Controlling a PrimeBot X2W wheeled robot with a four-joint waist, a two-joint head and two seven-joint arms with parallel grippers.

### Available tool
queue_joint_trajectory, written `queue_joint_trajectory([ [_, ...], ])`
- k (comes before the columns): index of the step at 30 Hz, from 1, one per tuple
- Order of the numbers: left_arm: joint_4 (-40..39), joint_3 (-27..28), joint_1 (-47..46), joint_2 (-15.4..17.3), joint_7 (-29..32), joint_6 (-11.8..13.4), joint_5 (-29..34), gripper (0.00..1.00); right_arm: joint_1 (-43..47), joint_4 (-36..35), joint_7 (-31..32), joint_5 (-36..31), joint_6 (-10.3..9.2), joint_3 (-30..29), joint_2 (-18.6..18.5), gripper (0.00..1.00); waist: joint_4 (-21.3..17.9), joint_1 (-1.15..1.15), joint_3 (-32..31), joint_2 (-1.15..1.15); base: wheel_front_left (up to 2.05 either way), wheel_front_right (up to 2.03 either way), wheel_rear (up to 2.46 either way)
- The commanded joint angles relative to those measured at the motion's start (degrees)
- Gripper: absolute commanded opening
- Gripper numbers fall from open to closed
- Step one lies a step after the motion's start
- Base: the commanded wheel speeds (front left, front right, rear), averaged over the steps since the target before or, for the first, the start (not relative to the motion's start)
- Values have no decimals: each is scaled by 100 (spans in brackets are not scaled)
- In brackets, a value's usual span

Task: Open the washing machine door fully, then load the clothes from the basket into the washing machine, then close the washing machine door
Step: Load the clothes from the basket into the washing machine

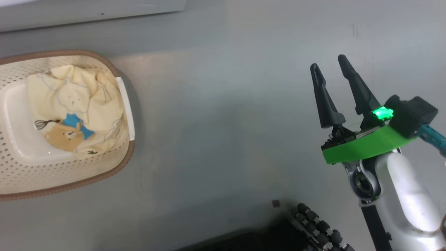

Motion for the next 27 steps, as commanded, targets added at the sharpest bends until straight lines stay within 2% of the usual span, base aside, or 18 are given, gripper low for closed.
queue_joint_trajectory([
  [1,-222,52,-250,454,66,-28,86,0,2,-170,-37,49,20,117,14,100,-180,0,254,0,0,0,0],
  [4,-231,-128,-764,687,173,-33,221,0,-82,-174,-37,145,20,189,14,100,-302,0,429,0,0,0,0],
  [9,-37,-282,-1517,922,-6,-36,435,0,-169,-193,-37,284,20,292,14,100,-485,0,583,0,0,0,0],
  [17,664,-648,-1808,885,-82,-37,497,0,-199,-189,-37,358,20,325,14,100,-591,0,687,0,0,0,0],
  [27,1218,-969,-1881,777,-462,-38,302,0,-257,-199,-37,338,20,255,14,100,-576,0,770,0,0,0,0],
])
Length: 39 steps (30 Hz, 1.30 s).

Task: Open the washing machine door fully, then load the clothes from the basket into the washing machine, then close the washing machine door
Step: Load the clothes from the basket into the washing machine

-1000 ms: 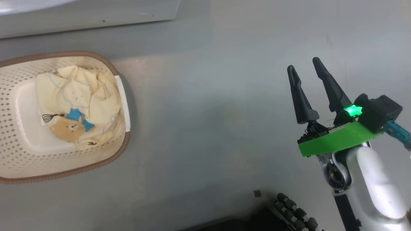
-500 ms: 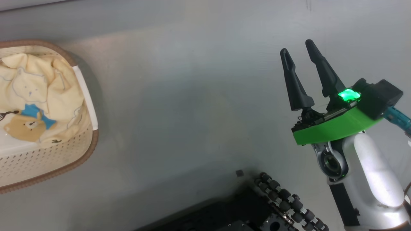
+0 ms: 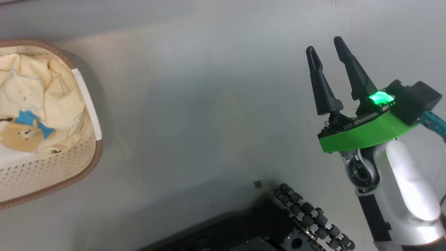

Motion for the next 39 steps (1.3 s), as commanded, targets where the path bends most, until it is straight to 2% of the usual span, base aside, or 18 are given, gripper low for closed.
queue_joint_trajectory([
  [1,-97,-44,-223,197,-102,3,-48,15,100,-147,-37,9,20,48,7,100,26,0,-2,0,0,0,0],
  [2,-70,-93,-230,188,-152,3,-63,95,96,-135,-37,2,20,45,7,100,39,0,-7,0,0,0,0],
  [3,-34,-135,-235,180,-198,3,-83,100,89,-122,-37,-3,20,44,7,100,51,0,-15,0,0,0,0],
  [8,25,-442,-148,120,-212,3,-283,100,53,-96,-37,-26,20,27,7,100,106,0,-97,0,0,0,0],
  [14,102,-768,267,40,-501,3,-743,100,74,-51,-37,-215,20,-138,7,100,274,0,-420,0,0,0,0],
  [23,-307,-1441,1454,-84,-795,2,-1694,100,245,42,-37,-698,20,-486,7,100,775,0,-1233,0,0,0,0],
  [28,-576,-1837,2136,-94,-1061,2,-1929,100,378,121,-37,-906,20,-598,7,100,1080,0,-1696,0,0,0,0],
  [39,-1092,-2036,3889,-253,-1530,70,-2288,100,851,245,-37,-1085,20,-755,7,100,1621,0,-3024,0,0,0,0],
])
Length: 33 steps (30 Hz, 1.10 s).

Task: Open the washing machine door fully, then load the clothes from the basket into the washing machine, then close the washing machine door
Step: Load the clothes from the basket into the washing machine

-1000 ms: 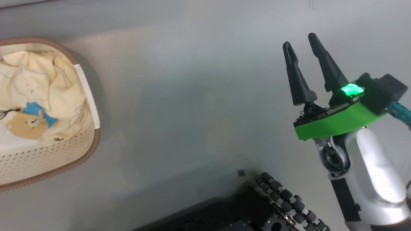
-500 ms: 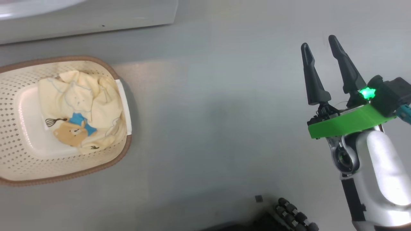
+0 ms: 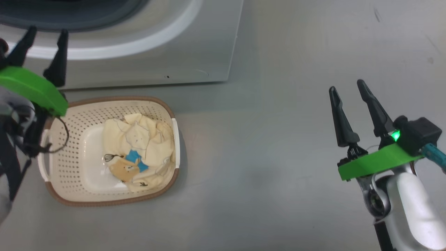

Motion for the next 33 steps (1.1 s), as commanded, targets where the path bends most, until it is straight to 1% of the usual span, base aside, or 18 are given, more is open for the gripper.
queue_joint_trajectory([
  [1,-319,237,433,225,-101,112,-54,100,304,-174,-37,-20,20,19,5,100,359,1,-777,-1,0,0,0],
  [4,-724,338,1120,270,-124,295,-60,100,560,-185,-37,-29,20,-5,-5,100,462,1,-1179,-1,0,0,0],
  [6,-1051,507,1620,288,-127,478,-109,100,707,-182,-37,-21,20,12,-37,100,510,1,-1441,-1,0,0,0],
  [10,-1851,968,2596,281,-129,920,-50,100,957,-221,-37,47,20,-4,-63,100,573,1,-1881,-1,0,0,0],
  [11,-2258,1217,3068,245,-130,1134,66,100,1075,-229,-37,84,20,-9,-59,100,604,1,-2066,-1,0,0,0],
  [12,-2258,1217,3068,245,-130,1134,66,100,1075,-229,-37,84,20,-9,-59,100,604,1,-2066,-1,0,0,0],
  [16,-2985,1680,3954,100,-130,1491,344,100,1286,-223,-37,133,20,40,-50,100,652,1,-2363,-1,0,0,0],
  [19,-3384,1990,4503,17,-131,1654,588,100,1392,-221,-37,176,20,67,-42,100,662,1,-2527,-1,0,0,0],
  [21,-3611,2187,4828,-80,-131,1707,720,100,1458,-216,-37,207,20,86,-36,100,666,1,-2646,-1,0,0,0],
  [24,-3913,2430,5191,-210,-131,1693,1003,100,1526,-229,-37,229,20,114,-30,100,676,1,-2719,-1,0,0,0],
  [26,-4025,2496,5386,-322,-131,1701,1257,100,1553,-246,-37,242,20,106,-27,100,684,1,-2750,-1,0,0,0],
  [33,-4035,2674,5692,-731,-131,1625,1763,100,1597,-304,-37,251,20,61,-18,100,713,1,-2792,-1,0,0,0],
])
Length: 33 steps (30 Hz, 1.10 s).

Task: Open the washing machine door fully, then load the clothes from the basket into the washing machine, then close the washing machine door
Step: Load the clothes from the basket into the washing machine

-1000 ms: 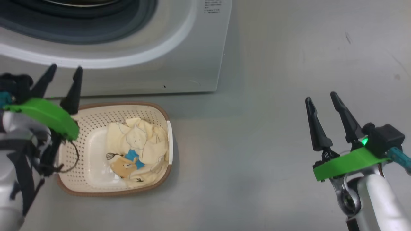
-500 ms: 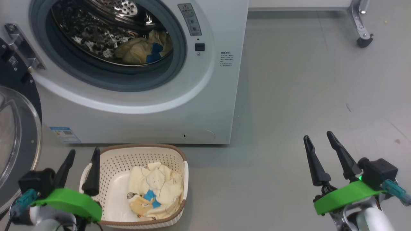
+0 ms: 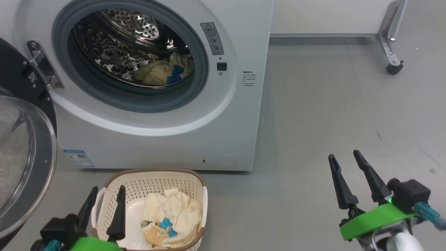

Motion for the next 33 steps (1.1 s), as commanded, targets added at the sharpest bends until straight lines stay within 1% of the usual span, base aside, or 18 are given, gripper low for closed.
queue_joint_trajectory([
  [1,-151,381,-205,44,-81,-59,121,100,-138,-230,-38,37,20,89,-14,100,6,1,12,0,0,0,0],
  [15,61,769,-195,-347,-81,-396,557,100,-139,-255,-38,25,20,23,-1,100,-35,1,108,0,0,0,0],
  [33,303,913,-284,-680,-81,-683,874,100,-201,-214,-38,-32,20,20,3,100,-32,1,206,0,0,0,0],
])
